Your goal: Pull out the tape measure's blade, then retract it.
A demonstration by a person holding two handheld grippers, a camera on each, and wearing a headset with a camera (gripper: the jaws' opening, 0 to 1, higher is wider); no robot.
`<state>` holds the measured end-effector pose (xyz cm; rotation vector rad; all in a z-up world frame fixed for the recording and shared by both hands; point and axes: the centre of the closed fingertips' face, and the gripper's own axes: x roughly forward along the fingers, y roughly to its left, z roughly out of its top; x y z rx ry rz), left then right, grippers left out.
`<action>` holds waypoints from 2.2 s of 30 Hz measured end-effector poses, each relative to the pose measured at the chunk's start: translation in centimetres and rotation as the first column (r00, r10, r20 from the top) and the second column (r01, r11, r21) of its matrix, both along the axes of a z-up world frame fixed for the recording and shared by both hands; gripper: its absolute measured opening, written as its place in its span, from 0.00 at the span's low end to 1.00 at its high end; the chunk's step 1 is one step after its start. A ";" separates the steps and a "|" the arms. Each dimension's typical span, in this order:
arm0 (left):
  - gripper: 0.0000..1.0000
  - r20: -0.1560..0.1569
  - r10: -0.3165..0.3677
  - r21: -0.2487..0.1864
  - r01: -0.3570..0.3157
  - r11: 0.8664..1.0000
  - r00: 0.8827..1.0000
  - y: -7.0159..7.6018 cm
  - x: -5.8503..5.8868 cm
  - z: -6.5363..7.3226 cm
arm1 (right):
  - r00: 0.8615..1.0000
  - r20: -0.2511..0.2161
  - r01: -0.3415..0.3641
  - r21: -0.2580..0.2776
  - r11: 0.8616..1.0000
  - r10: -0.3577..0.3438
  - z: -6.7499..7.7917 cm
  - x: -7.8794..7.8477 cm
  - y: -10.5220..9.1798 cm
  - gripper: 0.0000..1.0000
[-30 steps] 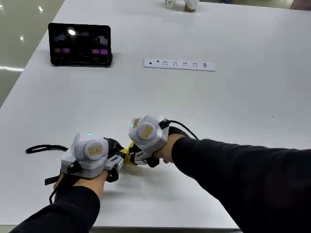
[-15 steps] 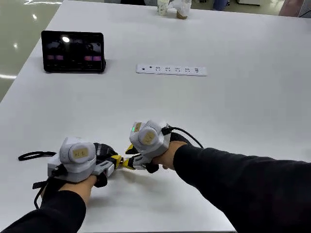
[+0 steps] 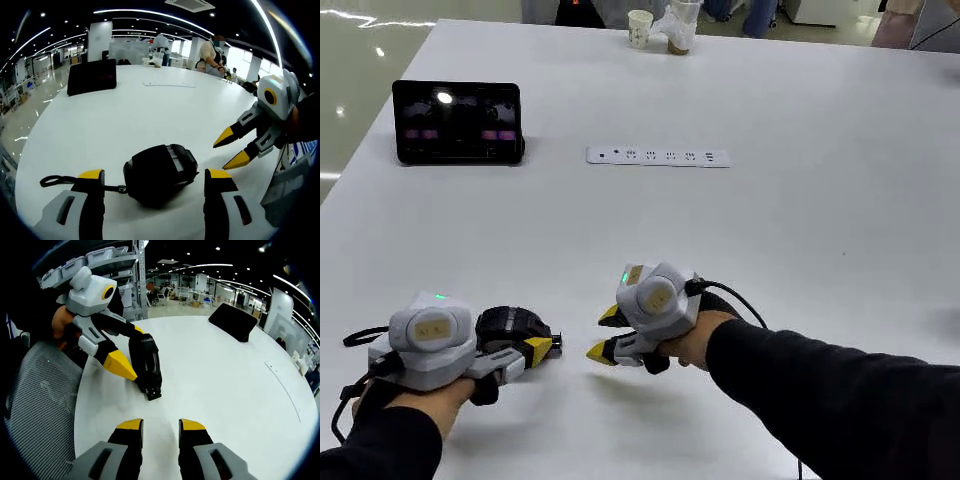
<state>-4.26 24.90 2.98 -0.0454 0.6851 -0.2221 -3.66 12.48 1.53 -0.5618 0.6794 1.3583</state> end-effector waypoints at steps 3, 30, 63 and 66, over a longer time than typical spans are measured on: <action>0.82 -0.013 -0.013 -0.012 0.013 1.000 1.000 0.1 -0.5 -0.1 | 1.000 0.004 0.011 -0.002 1.000 -0.011 -0.1 -0.2 -1.0 0.26; 0.99 -0.038 -0.279 -0.061 0.276 0.959 0.960 0.9 -4.1 1.0 | 0.970 -0.040 0.241 0.039 0.970 -0.239 1.3 -0.3 -9.8 0.46; 0.99 -0.044 -0.313 -0.004 0.313 0.950 0.949 5.1 -5.9 2.6 | 0.909 -0.029 0.415 0.006 0.910 -0.415 2.4 -0.4 -23.3 0.82; 0.99 -0.036 -0.307 -0.002 0.308 0.952 0.951 5.3 -5.9 2.6 | 0.908 -0.024 0.419 0.005 0.908 -0.418 2.5 -0.7 -23.8 0.83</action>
